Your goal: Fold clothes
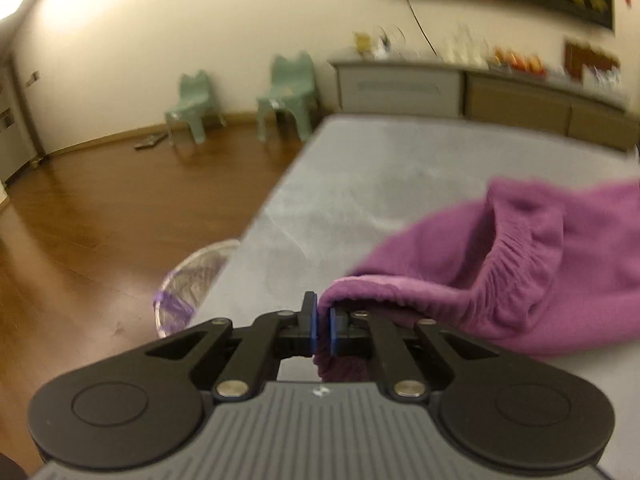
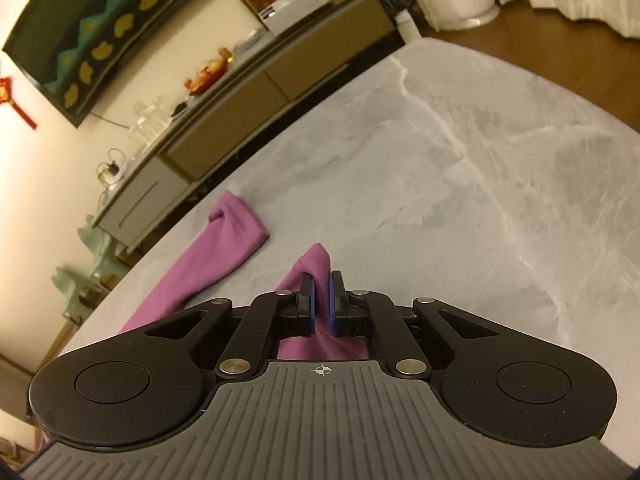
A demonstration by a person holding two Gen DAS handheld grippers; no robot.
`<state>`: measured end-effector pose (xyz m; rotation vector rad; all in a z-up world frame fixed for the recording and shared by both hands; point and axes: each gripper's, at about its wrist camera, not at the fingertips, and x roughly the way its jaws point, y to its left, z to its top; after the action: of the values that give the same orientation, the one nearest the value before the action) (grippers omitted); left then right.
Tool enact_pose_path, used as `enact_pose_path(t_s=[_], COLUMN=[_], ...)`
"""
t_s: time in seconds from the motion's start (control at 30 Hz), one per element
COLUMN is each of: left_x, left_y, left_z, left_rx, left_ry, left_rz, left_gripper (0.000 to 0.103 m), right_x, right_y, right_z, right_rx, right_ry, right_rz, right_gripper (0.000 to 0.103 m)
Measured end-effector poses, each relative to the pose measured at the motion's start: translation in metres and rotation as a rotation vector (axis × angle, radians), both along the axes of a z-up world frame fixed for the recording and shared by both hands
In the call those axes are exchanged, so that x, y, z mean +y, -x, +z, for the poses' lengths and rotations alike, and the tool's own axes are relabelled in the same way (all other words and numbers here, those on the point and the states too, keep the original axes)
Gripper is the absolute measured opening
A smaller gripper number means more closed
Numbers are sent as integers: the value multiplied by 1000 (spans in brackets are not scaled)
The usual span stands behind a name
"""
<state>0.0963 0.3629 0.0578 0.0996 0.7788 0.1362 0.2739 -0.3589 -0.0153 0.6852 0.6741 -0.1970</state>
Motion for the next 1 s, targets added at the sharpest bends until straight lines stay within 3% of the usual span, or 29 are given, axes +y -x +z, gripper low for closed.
enact_pose_path(t_s=[0.07, 0.17, 0.2, 0.3, 0.4, 0.43, 0.5, 0.57, 0.67, 0.8, 0.87, 0.9, 0.93, 1.0], left_x=[-6, -9, -5, 11, 20, 21, 13, -10, -49, -79, -84, -87, -90, -92], left_y=[11, 36, 44, 61, 61, 58, 34, 2, -42, -83, -96, -98, -97, -101], left_z=[1, 16, 22, 39, 49, 50, 48, 34, 10, -21, -34, -38, -40, -39], left_rx=[10, -75, -114, -233, -293, -297, -223, -87, 80, 202, 236, 247, 251, 251], left_ry=[42, 90, 126, 221, 334, 364, 444, 486, 485, 489, 507, 508, 505, 482], left_rz=[-112, -233, -250, -238, -227, -222, -202, -205, -238, -209, -187, -188, -197, -207], left_gripper=[13, 18, 25, 60, 69, 77, 86, 86, 86, 85, 79, 66, 42, 18], right_x=[1, -2, -3, -5, -7, -7, -6, -4, -1, 6, 7, 7, 7, 6], right_y=[6, 17, 21, 33, 44, 45, 42, 41, 41, 41, 40, 40, 39, 39], right_z=[6, 15, 18, 26, 35, 34, 25, 20, 17, 14, 12, 11, 10, 7], right_rx=[-4, -4, -4, -4, -5, 9, 58, 73, 79, 85, 94, 100, 109, 122], right_ry=[37, 88, 105, 156, 208, 227, 266, 280, 279, 280, 293, 303, 316, 337], right_rz=[-4, -18, -23, -36, -50, -53, -52, -60, -65, -72, -65, -59, -53, -46], right_gripper=[4, 4, 4, 4, 4, 4, 5, 10, 12, 17, 17, 17, 17, 17])
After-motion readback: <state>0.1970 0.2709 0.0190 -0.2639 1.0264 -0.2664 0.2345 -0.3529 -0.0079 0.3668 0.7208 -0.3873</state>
